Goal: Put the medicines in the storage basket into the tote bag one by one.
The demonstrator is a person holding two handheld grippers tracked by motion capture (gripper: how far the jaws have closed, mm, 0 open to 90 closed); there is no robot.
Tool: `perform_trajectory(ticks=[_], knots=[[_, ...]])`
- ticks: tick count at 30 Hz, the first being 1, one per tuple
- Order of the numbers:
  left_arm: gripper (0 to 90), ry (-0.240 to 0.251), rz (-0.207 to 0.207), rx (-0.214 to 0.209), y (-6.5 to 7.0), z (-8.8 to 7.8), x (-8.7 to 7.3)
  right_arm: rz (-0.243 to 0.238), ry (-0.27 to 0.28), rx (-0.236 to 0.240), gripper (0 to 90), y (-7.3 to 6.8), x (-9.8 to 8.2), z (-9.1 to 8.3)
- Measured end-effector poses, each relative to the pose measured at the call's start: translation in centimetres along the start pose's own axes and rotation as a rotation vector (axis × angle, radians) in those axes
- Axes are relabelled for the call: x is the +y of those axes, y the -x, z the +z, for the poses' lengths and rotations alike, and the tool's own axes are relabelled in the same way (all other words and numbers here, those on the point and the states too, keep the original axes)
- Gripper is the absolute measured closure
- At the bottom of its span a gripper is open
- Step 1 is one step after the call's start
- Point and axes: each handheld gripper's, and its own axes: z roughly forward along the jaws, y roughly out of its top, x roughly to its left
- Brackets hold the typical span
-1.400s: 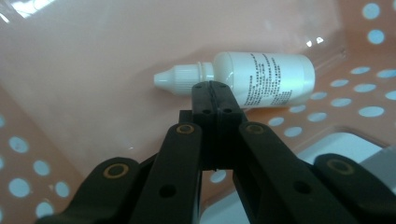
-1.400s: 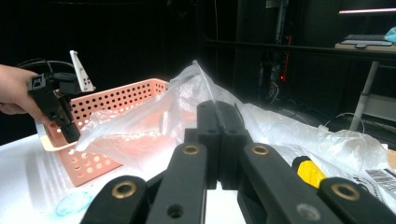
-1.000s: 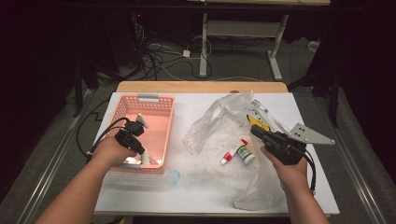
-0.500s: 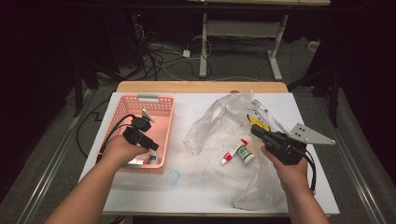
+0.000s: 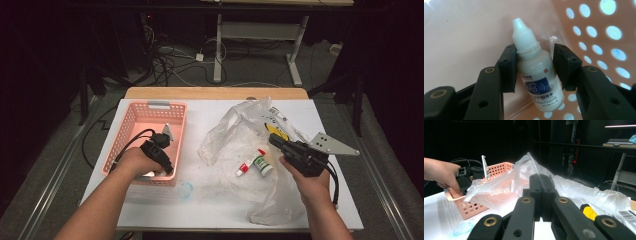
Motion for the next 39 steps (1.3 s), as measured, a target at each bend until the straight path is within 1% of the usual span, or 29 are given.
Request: perform_trajectory(ticks=[2,6,10,15,17,19,23,25,26,28,30,33,36,39], knots=[[56.2,0.018,-0.002,0.006,0.2,0.0,0.0,0.002,-0.002,-0.001,90.0,0.0,0.0,0.0],[57.2,0.042,0.013,0.024,0.3,-0.2,-0.3,-0.003,-0.005,0.000,90.0,0.0,-0.1,0.1],[57.6,0.088,0.004,0.025,0.3,-0.5,-0.6,-0.004,-0.004,-0.001,90.0,0.0,-0.1,0.1],[57.8,0.162,-0.003,0.022,0.2,-1.1,-1.2,-0.005,-0.005,-0.003,90.0,0.0,-0.1,0.0],[57.8,0.199,-0.005,0.019,0.2,-1.3,-1.6,-0.005,-0.005,-0.003,90.0,0.0,-0.1,0.0],[57.7,0.223,0.004,0.026,0.2,-1.5,-2.0,-0.006,-0.006,-0.003,90.0,0.0,-0.1,0.0],[57.9,0.272,-0.001,0.026,0.2,-1.8,-2.9,-0.008,-0.005,-0.003,90.0,0.0,0.0,0.0],[58.0,0.313,-0.006,0.033,0.2,-2.0,-3.5,-0.010,-0.002,-0.001,90.0,0.0,0.0,0.0],[57.9,0.337,-0.003,0.046,0.2,-2.1,-3.7,-0.007,-0.004,-0.001,90.0,-0.1,0.0,0.0],[58.0,0.413,0.025,0.081,0.6,-2.5,-4.4,-0.010,-0.002,-0.002,90.0,-0.1,0.0,0.0],[58.0,0.458,0.030,0.092,0.9,-2.6,-5.1,-0.012,0.002,0.000,90.0,-0.1,0.1,0.0],[58.0,0.505,0.035,0.101,1.1,-2.7,-5.9,-0.008,0.001,-0.001,90.0,0.0,0.1,-0.1],[58.1,0.548,0.032,0.094,1.3,-2.7,-6.7,-0.012,-0.001,0.001,90.0,-0.1,0.0,0.0],[58.1,0.593,0.048,0.125,1.9,-2.7,-7.3,-0.018,-0.003,0.003,90.0,-0.2,0.0,0.0]])
